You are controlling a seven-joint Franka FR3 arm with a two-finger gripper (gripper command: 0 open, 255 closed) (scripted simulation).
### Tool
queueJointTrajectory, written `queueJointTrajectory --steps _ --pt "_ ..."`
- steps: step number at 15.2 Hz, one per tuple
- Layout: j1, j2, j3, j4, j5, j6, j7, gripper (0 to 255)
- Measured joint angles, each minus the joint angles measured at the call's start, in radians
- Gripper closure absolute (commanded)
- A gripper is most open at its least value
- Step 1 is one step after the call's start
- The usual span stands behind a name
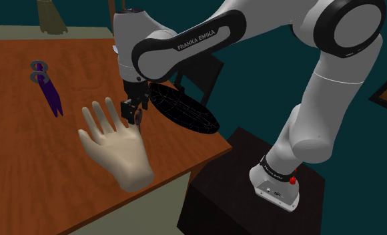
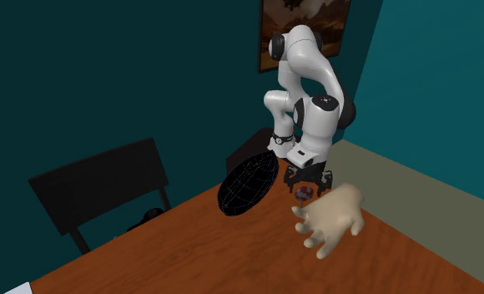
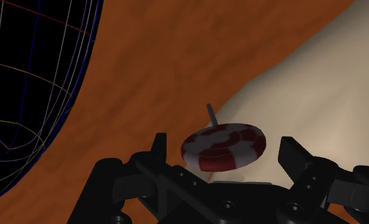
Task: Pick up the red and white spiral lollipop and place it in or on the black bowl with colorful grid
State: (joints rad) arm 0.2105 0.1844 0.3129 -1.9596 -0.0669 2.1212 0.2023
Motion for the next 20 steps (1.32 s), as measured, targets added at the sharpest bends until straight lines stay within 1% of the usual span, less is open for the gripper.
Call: queueJointTrajectory --steps 2,3,13,20 --pt "0.000 0.000 0.000 0.000 0.000 0.001 0.000 0" --pt "0.000 0.000 0.000 0.000 0.000 0.001 0.000 255" --pt "0.000 0.000 0.000 0.000 0.000 0.001 0.000 255" --pt "-0.003 -0.033 0.002 0.041 0.013 -0.071 -0.009 255"
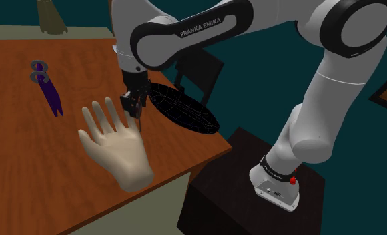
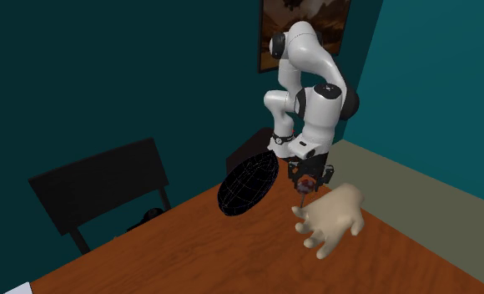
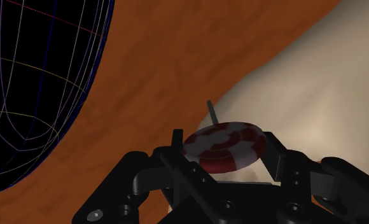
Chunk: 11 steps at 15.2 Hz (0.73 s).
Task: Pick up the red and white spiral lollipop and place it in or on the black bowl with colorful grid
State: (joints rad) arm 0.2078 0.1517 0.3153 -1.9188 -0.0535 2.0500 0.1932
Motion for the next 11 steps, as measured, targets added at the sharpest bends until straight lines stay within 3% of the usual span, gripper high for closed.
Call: queueJointTrajectory --steps 11 --pt "-0.003 -0.034 0.001 0.108 0.014 -0.141 -0.012 255"
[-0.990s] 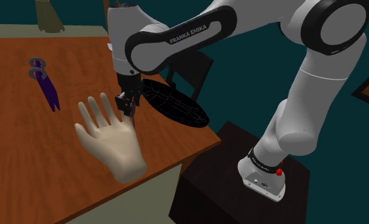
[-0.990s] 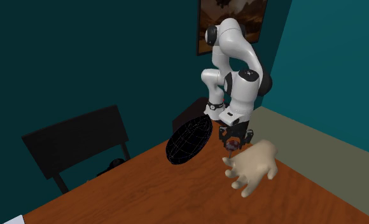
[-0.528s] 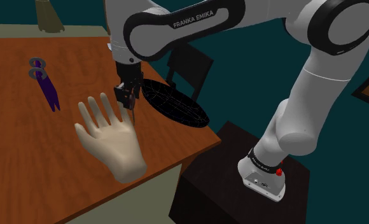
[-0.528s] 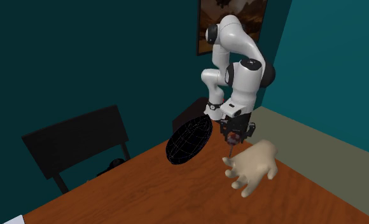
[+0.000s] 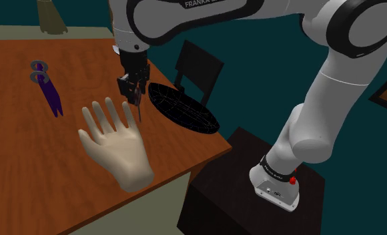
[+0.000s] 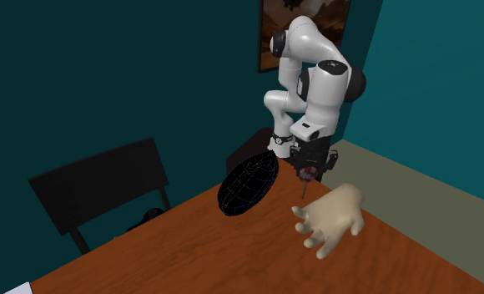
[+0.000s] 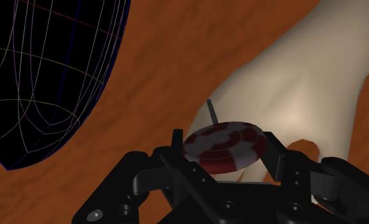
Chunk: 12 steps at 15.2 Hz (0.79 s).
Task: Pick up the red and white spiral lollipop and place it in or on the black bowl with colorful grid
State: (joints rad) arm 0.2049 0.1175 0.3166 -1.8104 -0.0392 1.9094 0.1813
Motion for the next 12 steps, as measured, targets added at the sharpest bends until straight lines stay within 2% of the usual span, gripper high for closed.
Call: queueJointTrajectory --steps 12 --pt "0.001 -0.017 0.002 0.140 0.007 -0.156 -0.004 255"
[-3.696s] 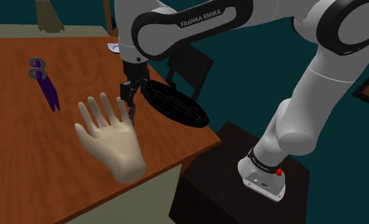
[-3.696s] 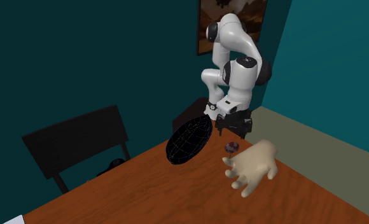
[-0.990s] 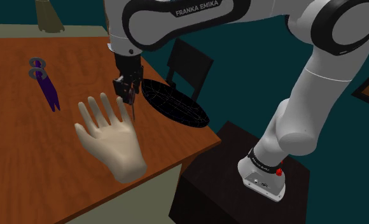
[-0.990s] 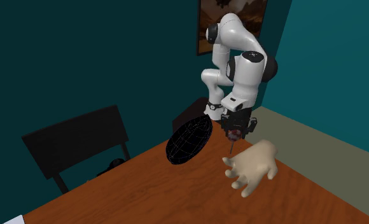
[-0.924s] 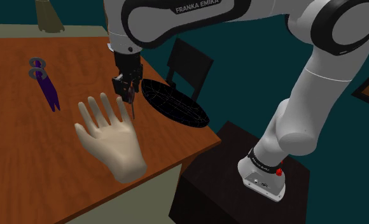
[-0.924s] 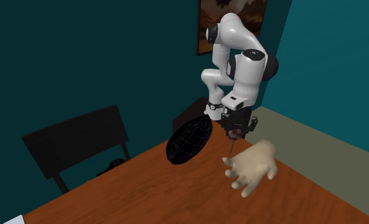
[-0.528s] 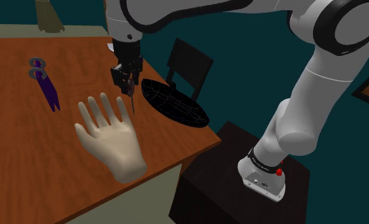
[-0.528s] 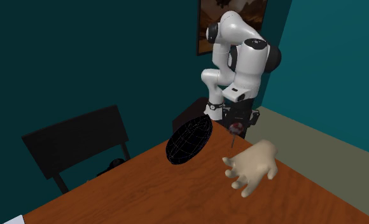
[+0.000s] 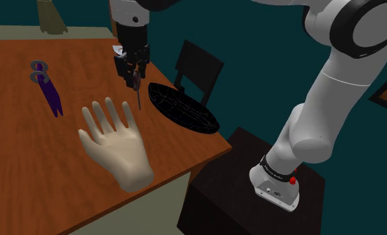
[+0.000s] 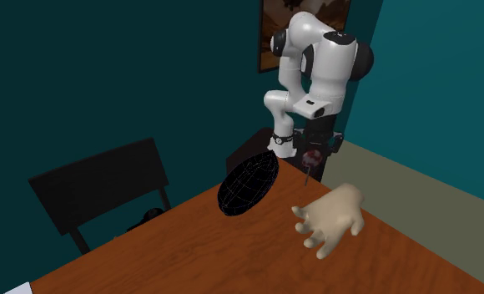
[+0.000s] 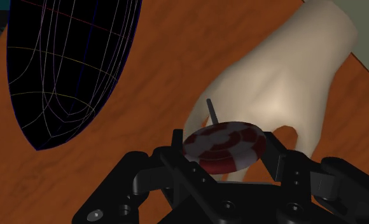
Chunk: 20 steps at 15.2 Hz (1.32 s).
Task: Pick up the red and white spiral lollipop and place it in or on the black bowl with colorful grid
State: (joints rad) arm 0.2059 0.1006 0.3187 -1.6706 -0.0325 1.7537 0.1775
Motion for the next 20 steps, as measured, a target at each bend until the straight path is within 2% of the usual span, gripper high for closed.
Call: queueJointTrajectory --steps 4,11,20 --pt "-0.005 -0.010 -0.004 0.031 0.003 -0.041 -0.011 255" --pt "-0.084 -0.161 -0.076 -0.093 0.044 -0.060 -0.165 255" --pt "-0.175 -0.300 -0.200 -0.191 0.051 -0.102 -0.382 255"
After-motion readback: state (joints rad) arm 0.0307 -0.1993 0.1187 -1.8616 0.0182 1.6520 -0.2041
